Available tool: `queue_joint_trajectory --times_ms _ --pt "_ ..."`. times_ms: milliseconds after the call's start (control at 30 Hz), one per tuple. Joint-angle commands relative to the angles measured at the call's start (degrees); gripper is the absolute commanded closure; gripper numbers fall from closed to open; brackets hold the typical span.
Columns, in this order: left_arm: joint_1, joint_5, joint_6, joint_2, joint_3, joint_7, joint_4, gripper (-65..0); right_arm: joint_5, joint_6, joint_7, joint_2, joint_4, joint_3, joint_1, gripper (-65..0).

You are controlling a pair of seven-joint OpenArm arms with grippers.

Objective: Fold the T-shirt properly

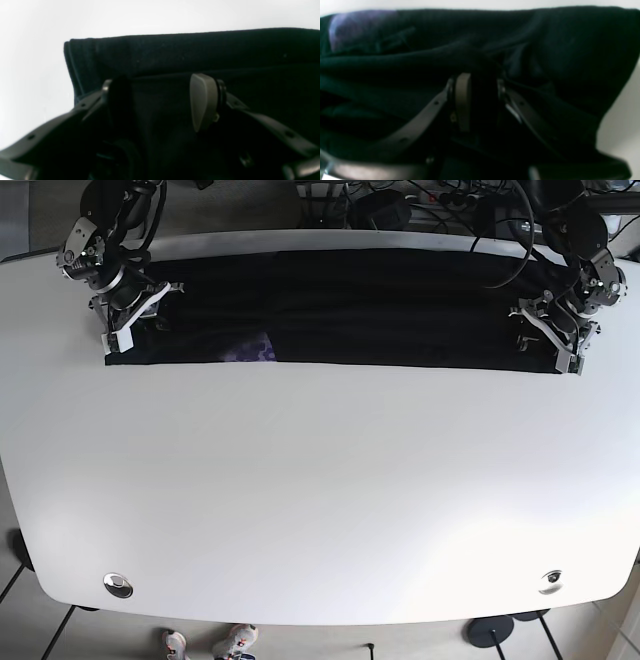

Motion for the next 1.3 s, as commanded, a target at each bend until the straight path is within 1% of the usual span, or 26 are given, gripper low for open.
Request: queue_joint_trajectory --times_ms 33,100,200,267,333,400,433,467,533,567,633,667,733,767,833,933,1000,1167,1200,1233,1267,1300 --pt "-1.43 2.62 0.6 -0.4 -0.17 3.26 -0.46 -36.5 -3.86 -0.58 0.91 2.29 -5.9 -1.64 3.53 -13.8" --pt "-2.74 2.62 0.6 -0.31 -0.17 3.26 -2.74 -36.5 -4.56 -0.58 4.25 3.53 -12.41 -2.43 7.75 -13.8" --pt "-6.61 2.53 0.6 -0.66 -0.17 3.17 -8.46 -36.5 -4.56 -0.58 7.77 6.43 -20.76 -4.54 13.64 -13.6" --pt "-9.95 2.53 0.6 -2.86 -0.08 3.17 -12.15 -36.5 -4.56 -0.58 8.73 7.66 -24.01 -5.59 16.89 -13.5" --pt "-12.41 2.27 0.6 -3.04 0.18 3.26 -13.82 -36.5 -4.56 -0.58 8.73 7.74 -24.1 -5.59 17.59 -13.3" --pt "-13.56 1.74 0.6 -3.12 0.1 3.79 -11.8 -36.5 -4.56 -0.58 8.56 7.66 -23.04 -5.59 17.59 -13.3" --pt "-13.65 0.51 0.6 -3.12 0.01 4.31 -9.25 -36.5 -4.56 -0.58 8.56 7.48 -22.25 -5.59 17.59 -13.3" --pt "-13.47 -2.39 0.6 -3.12 0.01 5.46 -5.47 -36.7 -4.56 -0.58 8.47 7.39 -21.72 -5.59 17.59 -13.3" --pt "-13.38 -6.7 0.6 -4.71 -0.34 8.71 -1.34 -36.9 -4.56 -0.58 8.47 7.39 -21.72 -5.59 17.42 -13.3" --pt "-12.94 -8.89 0.6 -5.32 -1.22 10.29 -0.9 -37.1 -4.56 -0.58 8.47 7.39 -21.72 -5.59 17.42 -13.3" --pt "-11.62 -13.55 0.6 -6.38 -5.0 11.79 -1.07 -37.5 -4.56 -0.58 8.47 7.39 -21.72 -5.59 17.33 -13.2" --pt "-11.18 -15.49 0.6 -6.38 -6.76 12.05 -1.16 -39.4 -4.56 -0.58 8.47 7.39 -21.72 -5.51 17.33 -13.2" --pt "-9.51 -18.3 0.6 -6.46 -10.01 13.1 -1.78 -46.0 -4.56 -0.58 8.47 7.48 -21.72 -5.51 17.33 -13.2" --pt "-9.07 -19.36 0.6 -6.55 -11.51 13.28 -3.1 -48.2 -4.56 -0.58 8.47 7.48 -21.72 -5.51 17.24 -13.2" --pt "-8.11 -20.67 0.6 -7.96 -12.83 13.54 -7.23 -48.6 -4.56 -0.58 8.47 7.48 -21.72 -5.51 17.24 -13.2" --pt "-6.17 -25.16 0.6 -9.37 -12.56 13.19 -14.17 -48.6 -4.56 -0.58 8.47 7.39 -21.72 -5.51 17.24 -13.2" --pt "-5.73 -25.77 0.6 -9.45 -12.04 13.19 -15.76 -48.6 -4.56 -0.58 8.47 7.39 -21.72 -5.51 17.24 -13.2" --pt "-5.73 -25.77 0.6 -9.28 -7.11 13.19 -18.57 -48.3 -4.39 -0.58 8.47 7.31 -21.81 -5.51 17.24 -13.2" --pt "-5.91 -25.51 0.6 -9.19 -6.5 13.19 -18.57 -46.5 -4.39 -0.58 8.47 7.31 -21.81 -5.51 17.24 -13.2" --pt "-6.0 -25.51 0.6 -9.19 -5.97 13.19 -18.83 -42.1 -4.47 -0.58 8.47 7.31 -21.81 -5.51 17.24 -13.2" --pt "-6.0 -25.51 0.6 -9.19 -5.44 13.19 -18.57 -35.1 -4.39 -0.58 8.47 7.31 -21.81 -5.51 17.24 -13.2" --pt "-6.0 -25.51 0.6 -9.1 -4.39 13.19 -18.48 -26.1 -4.39 -0.58 8.47 7.31 -21.81 -5.51 17.24 -13.2"
